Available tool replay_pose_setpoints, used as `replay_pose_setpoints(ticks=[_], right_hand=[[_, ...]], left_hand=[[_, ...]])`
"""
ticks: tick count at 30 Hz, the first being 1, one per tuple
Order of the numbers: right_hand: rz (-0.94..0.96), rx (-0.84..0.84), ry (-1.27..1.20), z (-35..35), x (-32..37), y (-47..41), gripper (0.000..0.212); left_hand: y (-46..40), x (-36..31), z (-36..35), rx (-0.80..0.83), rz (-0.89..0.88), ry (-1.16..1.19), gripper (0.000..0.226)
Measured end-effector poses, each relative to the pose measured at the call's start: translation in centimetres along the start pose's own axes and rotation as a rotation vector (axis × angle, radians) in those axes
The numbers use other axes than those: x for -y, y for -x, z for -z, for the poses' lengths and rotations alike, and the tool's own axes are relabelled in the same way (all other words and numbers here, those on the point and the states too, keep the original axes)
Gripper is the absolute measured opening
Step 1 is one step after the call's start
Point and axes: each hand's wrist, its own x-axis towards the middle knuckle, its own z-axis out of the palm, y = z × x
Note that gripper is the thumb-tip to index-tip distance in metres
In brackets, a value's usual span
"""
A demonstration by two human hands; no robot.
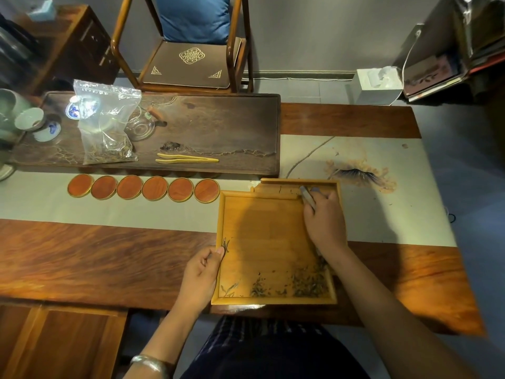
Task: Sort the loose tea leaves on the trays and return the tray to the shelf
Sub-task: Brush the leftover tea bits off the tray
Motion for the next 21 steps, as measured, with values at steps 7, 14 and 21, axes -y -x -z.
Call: replay_pose_setpoints(ticks=[7,14,21], right_hand=[[0.218,0.106,-0.099,0.2,3.8,1.9,0.031],[0.397,0.380,-0.093,-1.7,7.7,5.3,0.036],[0.553,0.506,-0.006,-2.0,8.0,5.1,0.032]], left_hand=[[-0.4,0.1,-0.3,0.005,0.015,0.009,0.029],[-0.3,0.0,-0.3,0.013,0.002,0.032,0.029],[-0.4,0.1,-0.3,0.006,-0.008,0.055,0.029]])
